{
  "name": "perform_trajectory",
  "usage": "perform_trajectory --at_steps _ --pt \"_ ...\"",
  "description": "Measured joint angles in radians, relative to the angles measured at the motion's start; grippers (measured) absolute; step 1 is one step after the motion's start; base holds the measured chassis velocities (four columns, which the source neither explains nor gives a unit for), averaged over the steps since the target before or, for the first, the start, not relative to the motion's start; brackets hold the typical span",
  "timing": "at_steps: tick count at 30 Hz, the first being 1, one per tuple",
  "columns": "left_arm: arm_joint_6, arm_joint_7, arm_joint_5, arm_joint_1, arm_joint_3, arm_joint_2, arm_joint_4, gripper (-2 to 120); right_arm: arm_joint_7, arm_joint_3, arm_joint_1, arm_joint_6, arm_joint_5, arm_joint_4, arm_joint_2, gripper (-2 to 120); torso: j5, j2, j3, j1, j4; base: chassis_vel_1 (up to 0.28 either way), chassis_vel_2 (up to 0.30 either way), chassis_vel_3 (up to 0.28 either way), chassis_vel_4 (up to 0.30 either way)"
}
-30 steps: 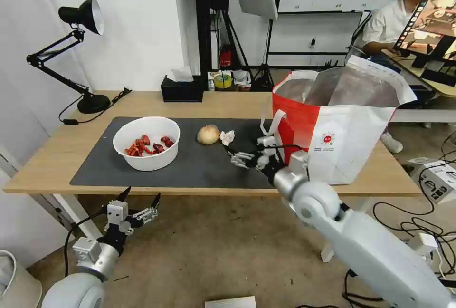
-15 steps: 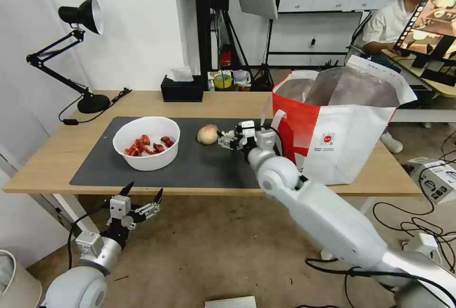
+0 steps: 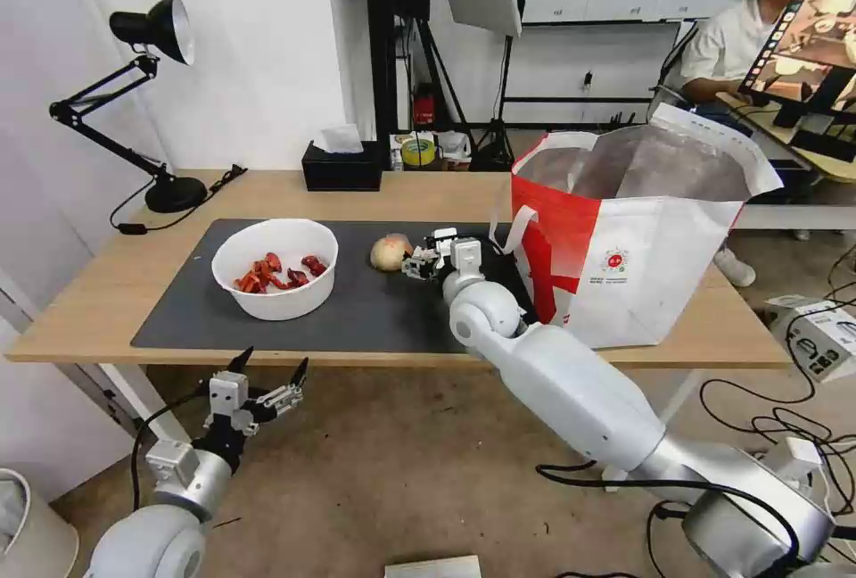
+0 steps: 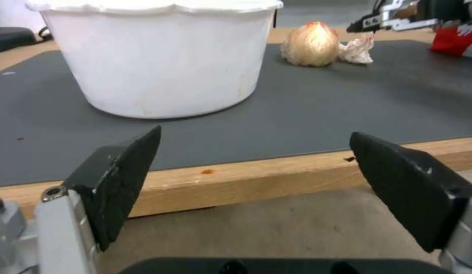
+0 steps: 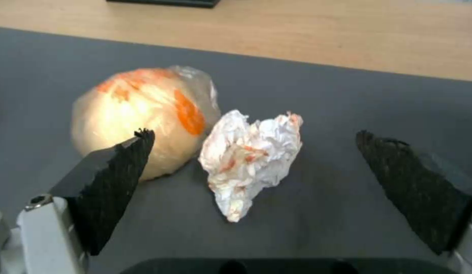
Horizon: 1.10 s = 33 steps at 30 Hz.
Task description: Pick up the trash from the table and place it into the takeout bag.
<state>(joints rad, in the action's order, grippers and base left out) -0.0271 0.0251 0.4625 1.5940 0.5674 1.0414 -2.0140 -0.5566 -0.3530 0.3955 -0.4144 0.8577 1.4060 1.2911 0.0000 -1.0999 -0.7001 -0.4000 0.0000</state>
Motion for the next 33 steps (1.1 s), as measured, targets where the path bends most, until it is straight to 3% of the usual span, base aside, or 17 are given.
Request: perform_trajectory --at_steps 11,33 --pt "-0.002 -0.001 0.000 -0.003 -0.008 0.005 0.006 100 0.006 -0.001 -0.024 -0.009 -0.044 -0.087 0.045 100 0.0000 0.000 0.000 0.000 0.0000 0.000 0.000 0.000 0.000" --pt "-0.004 -0.001 0.000 -0.001 -0.019 0.003 -0.001 100 -0.043 -0.003 -0.035 -0.036 -0.058 -0.141 0.078 100 0.0001 0.000 0.000 0.000 0.0000 0.000 0.000 0.000 0.000"
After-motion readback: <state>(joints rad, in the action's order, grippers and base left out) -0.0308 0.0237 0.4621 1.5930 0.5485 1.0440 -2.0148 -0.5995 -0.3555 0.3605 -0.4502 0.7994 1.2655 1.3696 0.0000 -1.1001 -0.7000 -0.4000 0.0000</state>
